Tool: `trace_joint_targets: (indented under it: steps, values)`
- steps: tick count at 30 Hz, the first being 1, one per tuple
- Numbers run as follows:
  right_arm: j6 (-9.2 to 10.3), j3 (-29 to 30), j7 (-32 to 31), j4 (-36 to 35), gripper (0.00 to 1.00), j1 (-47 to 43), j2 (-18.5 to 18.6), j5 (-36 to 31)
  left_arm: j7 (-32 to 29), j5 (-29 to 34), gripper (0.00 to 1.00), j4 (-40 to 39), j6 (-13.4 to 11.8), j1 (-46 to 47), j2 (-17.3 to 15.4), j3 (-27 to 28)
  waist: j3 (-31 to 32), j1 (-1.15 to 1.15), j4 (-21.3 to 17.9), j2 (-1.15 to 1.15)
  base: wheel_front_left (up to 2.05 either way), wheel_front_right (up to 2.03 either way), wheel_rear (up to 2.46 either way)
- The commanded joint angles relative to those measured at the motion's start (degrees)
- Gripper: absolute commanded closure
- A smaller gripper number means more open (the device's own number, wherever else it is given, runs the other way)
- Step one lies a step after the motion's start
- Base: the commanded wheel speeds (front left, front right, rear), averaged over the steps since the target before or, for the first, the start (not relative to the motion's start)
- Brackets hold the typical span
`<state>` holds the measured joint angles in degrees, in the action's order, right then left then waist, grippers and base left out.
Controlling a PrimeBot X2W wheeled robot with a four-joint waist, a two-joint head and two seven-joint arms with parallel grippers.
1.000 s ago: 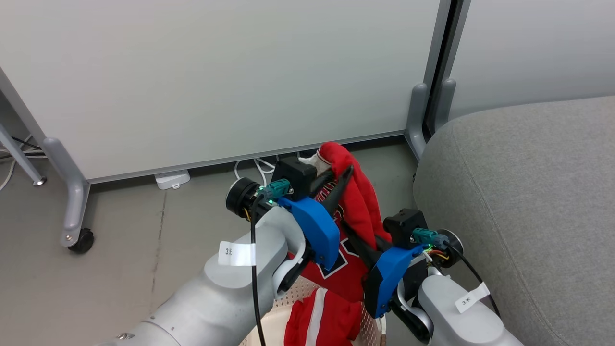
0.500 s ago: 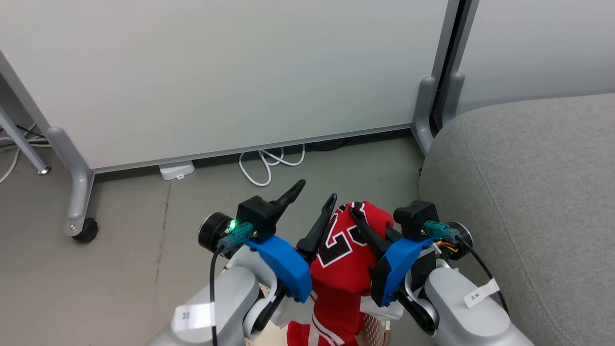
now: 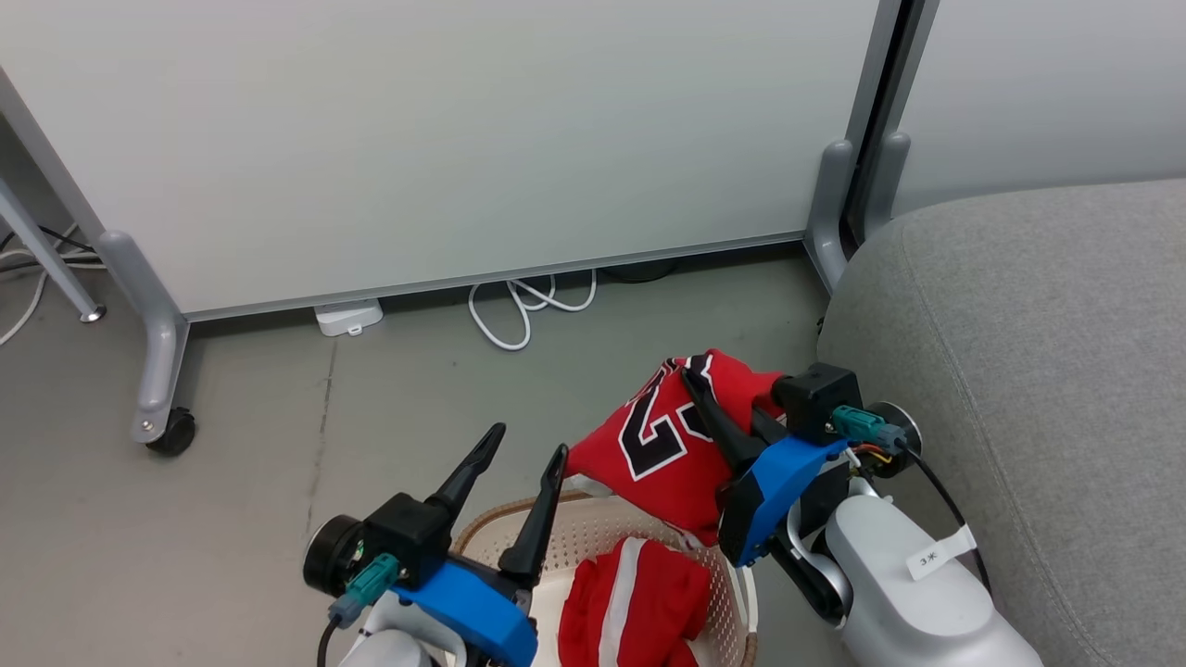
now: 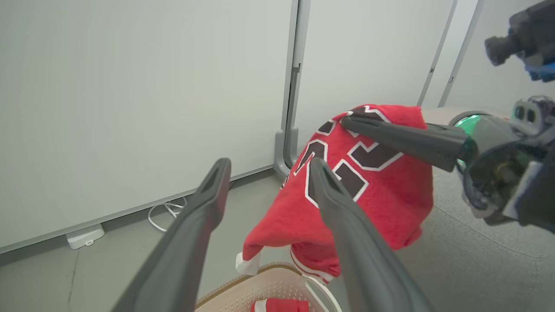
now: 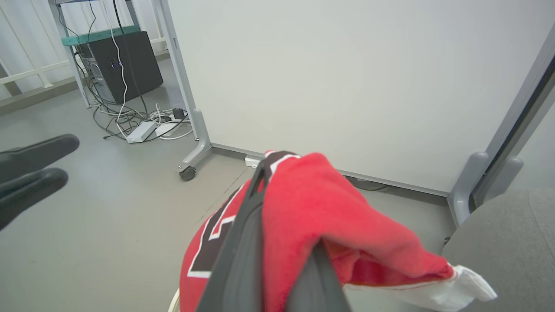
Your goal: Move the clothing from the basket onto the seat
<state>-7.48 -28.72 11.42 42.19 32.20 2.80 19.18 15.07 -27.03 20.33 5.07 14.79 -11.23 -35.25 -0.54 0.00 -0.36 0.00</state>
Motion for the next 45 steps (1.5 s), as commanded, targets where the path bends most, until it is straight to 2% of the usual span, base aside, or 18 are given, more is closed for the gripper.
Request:
trace_joint_targets:
  steps: [1,12,21,26,33,45]
  values:
    - [-0.03,0.38,-0.01,-0.41,1.0,0.14,0.17,-0.47,0.15,0.76,0.0,-0.5,0.33,-1.35,0.11,1.29,-0.07,0.0,0.01,0.0,0.0,0.0,0.0]
    - [-0.03,2.44,-0.55,-2.02,1.0,-1.25,0.17,-1.87,0.15,6.11,0.0,-1.81,2.02,-6.45,2.65,9.35,-0.3,0.0,0.09,0.0,0.0,0.0,0.0]
    - [-0.03,2.82,-1.46,-3.02,1.0,-2.19,0.17,-2.39,0.15,7.98,0.0,-1.42,2.49,-7.26,3.64,10.85,0.06,0.0,-0.51,0.0,0.0,0.0,0.0]
    - [-0.03,3.09,-1.66,-3.6,1.0,-2.35,0.17,-2.65,0.15,7.54,0.0,-1.5,2.42,-7.28,3.39,10.11,0.11,0.0,-2.12,0.0,0.0,0.0,0.0]
    - [-0.03,3.54,-2.46,-4.26,1.0,-2.69,0.18,-3.49,0.15,7.15,0.0,-1.77,2.44,-7.41,2.85,10.44,0.0,0.0,-7.8,0.0,0.0,0.0,0.0]
    - [-0.03,6.13,-3.2,-6.11,1.0,-3.0,0.2,-5.44,0.15,7.52,0.0,-2.27,2.45,-5.61,2.89,10.19,-1.88,0.0,-21.62,0.0,0.0,0.0,0.0]
